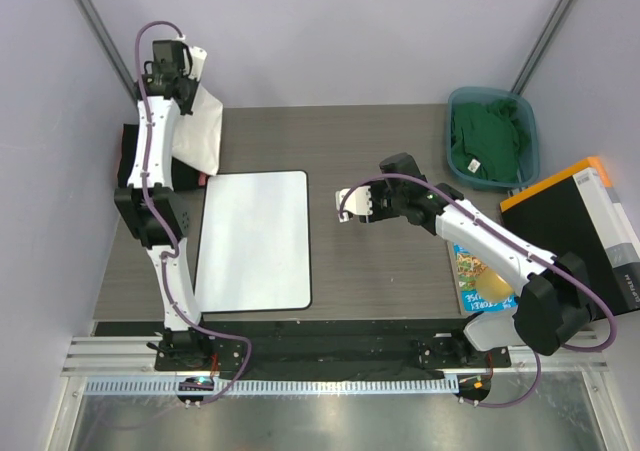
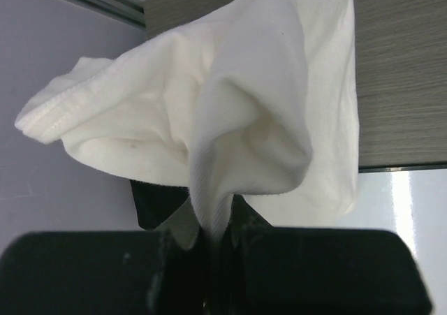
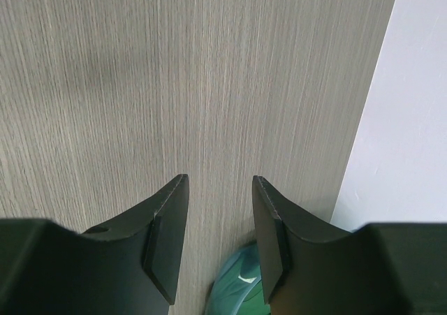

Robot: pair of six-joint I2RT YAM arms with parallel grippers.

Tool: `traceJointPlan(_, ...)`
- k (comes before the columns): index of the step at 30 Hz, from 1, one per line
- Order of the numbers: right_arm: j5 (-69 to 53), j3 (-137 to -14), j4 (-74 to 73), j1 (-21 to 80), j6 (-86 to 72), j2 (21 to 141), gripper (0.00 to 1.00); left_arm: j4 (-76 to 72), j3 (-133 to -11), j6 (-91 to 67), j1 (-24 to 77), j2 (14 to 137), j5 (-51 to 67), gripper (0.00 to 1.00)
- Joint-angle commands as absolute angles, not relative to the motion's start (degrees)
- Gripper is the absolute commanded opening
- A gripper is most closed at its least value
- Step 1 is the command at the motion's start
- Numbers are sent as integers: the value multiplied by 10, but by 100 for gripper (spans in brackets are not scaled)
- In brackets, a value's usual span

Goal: Fold and stack the t-shirts

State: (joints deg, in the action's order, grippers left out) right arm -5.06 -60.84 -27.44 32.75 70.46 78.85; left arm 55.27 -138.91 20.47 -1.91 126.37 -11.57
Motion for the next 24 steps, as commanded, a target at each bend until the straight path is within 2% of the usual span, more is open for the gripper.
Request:
traceJointPlan(1, -55, -611, -262, 327, 710, 771, 47, 486, -1401, 223, -5, 1198, -134, 0)
traceJointPlan(14, -53, -606, -261, 327, 712, 761, 46, 468, -1365, 257, 14, 1193, -178, 0)
traceJointPlan(24, -53, -606, -261, 327, 719, 765, 46, 539, -1404, 260, 12, 1208, -198, 0)
